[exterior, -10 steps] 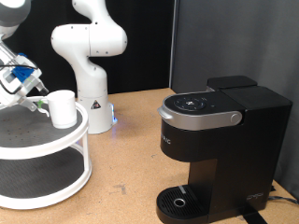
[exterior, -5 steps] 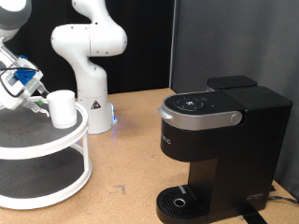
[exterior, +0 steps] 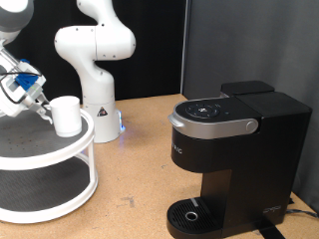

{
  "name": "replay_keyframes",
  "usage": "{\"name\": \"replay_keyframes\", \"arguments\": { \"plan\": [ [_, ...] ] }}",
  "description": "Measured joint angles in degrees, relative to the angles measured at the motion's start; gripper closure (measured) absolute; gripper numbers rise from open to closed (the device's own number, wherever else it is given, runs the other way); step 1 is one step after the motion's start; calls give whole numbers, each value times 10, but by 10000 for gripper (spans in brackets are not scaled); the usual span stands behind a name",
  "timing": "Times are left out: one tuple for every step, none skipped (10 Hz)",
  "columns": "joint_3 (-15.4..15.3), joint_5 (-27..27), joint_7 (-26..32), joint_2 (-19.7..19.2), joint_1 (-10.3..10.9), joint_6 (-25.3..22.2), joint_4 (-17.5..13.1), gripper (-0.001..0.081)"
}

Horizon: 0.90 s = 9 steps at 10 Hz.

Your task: Make a cup of coffee with the keurig machine

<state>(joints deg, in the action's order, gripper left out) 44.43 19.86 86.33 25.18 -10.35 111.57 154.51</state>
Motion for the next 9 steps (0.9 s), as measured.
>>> {"name": "replay_keyframes", "arguments": {
  "plan": [
    [0,0,0,0,0,0,0,519],
    [0,2,0,0,0,4,0,700],
    [0,5,0,1,0,5,0,739],
    [0,10,0,5,-1,4,0,739],
    [0,14,0,11,-1,0,-1,739],
    [0,19,-3,22,-2,-11,-3,739],
    [-2,21,-11,34,-3,-21,-5,739],
    [-6,22,-27,47,-4,-31,-7,739],
    [-12,22,-49,59,-4,-42,-9,739]
  ]
}}
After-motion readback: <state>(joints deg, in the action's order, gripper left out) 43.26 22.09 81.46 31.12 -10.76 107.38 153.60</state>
